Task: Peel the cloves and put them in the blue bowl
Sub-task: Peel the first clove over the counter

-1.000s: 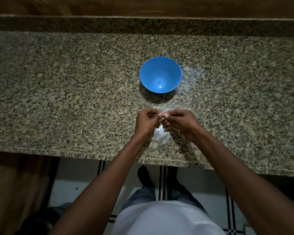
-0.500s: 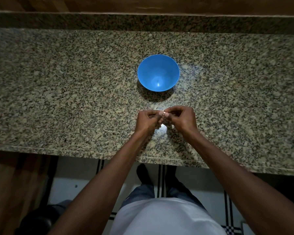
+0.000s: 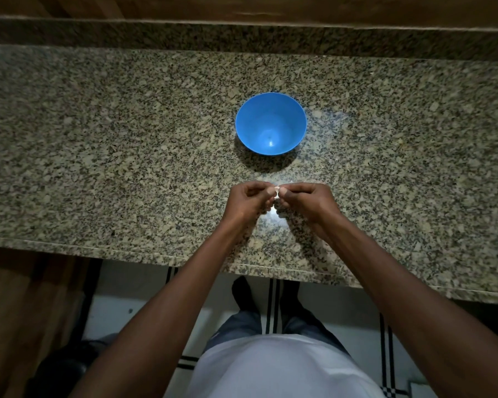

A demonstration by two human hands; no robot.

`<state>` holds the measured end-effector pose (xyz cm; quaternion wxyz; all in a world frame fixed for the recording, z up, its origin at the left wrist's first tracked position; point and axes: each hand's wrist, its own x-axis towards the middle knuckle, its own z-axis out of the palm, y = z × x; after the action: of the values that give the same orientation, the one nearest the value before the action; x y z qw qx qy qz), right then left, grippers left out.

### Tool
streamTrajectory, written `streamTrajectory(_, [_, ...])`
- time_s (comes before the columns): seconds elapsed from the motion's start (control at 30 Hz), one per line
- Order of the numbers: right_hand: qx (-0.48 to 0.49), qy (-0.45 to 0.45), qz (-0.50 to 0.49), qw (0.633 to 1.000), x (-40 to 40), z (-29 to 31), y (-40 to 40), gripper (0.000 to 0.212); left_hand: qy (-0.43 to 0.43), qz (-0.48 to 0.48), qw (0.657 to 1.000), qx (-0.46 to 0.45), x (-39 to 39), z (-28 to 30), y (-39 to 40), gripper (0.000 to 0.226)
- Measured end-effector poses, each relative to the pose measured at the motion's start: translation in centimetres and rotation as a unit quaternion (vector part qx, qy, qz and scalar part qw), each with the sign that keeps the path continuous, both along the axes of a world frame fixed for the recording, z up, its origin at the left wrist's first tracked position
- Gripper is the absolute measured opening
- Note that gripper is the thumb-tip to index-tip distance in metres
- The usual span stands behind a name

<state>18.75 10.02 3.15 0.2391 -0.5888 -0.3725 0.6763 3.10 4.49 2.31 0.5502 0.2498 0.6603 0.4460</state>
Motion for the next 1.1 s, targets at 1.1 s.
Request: streamTrajectory(1.1, [0.185,-0.063,0.041,0.98,0.7,-1.4,-0.7,0.012,0.017,0.007,1.0,-0.002,1.0,-0.9,0.4,0.024])
